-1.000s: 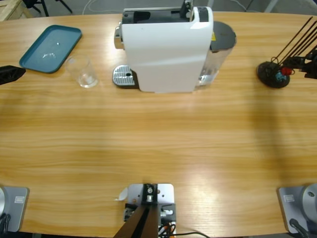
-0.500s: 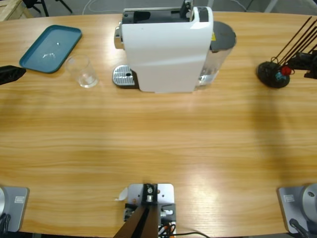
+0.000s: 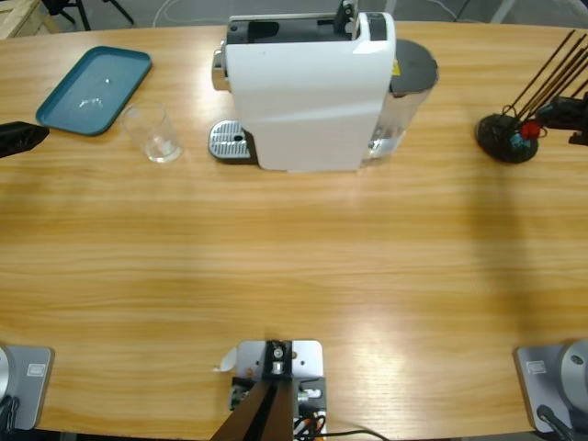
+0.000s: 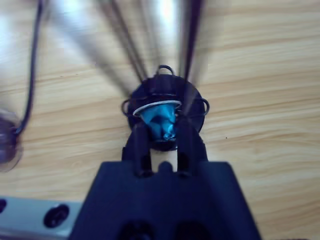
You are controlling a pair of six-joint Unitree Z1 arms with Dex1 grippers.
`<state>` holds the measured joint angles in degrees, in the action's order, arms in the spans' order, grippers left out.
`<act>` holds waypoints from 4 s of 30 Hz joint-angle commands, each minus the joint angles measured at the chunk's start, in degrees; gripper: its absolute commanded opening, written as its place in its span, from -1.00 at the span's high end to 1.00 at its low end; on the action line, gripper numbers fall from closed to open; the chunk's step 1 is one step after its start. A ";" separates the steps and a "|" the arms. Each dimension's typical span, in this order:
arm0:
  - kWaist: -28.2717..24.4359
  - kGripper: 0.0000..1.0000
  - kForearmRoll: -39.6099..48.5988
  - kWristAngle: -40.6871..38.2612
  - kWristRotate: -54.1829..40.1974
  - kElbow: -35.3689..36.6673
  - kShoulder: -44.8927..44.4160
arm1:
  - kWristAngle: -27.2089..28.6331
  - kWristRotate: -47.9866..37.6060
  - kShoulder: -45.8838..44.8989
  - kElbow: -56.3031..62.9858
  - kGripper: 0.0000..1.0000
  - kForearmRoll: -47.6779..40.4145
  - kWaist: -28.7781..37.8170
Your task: Pour coffee
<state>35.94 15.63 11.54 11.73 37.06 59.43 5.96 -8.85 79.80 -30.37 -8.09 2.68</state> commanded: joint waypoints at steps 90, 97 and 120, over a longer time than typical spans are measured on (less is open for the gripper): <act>0.41 -0.90 -1.83 -2.05 -0.84 -3.31 0.34 | -3.85 49.10 32.28 -69.65 1.00 42.72 42.93; 0.38 -0.90 -1.83 -2.05 -0.84 -3.31 0.34 | -3.59 48.05 33.18 -70.42 1.00 42.72 42.93; 0.41 -0.90 -1.92 -2.05 -0.84 -3.31 0.25 | -4.03 47.11 32.79 -71.67 1.00 44.37 45.15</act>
<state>35.99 14.32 10.09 11.73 35.60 59.21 1.31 39.21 110.01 -102.33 35.37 46.61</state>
